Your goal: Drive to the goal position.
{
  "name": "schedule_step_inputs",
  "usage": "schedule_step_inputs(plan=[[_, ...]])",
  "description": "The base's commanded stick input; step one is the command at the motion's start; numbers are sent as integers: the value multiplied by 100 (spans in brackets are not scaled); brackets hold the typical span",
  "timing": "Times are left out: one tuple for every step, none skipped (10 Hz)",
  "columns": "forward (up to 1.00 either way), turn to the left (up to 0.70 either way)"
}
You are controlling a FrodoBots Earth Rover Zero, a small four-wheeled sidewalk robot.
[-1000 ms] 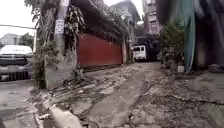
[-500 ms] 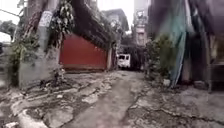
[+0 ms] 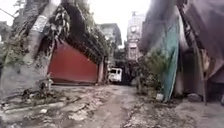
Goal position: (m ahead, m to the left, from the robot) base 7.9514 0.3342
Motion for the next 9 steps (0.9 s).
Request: schedule_step_inputs(plan=[[50,0],[50,0],[50,0],[50,0],[50,0],[50,0],[50,0],[50,0],[50,0]])
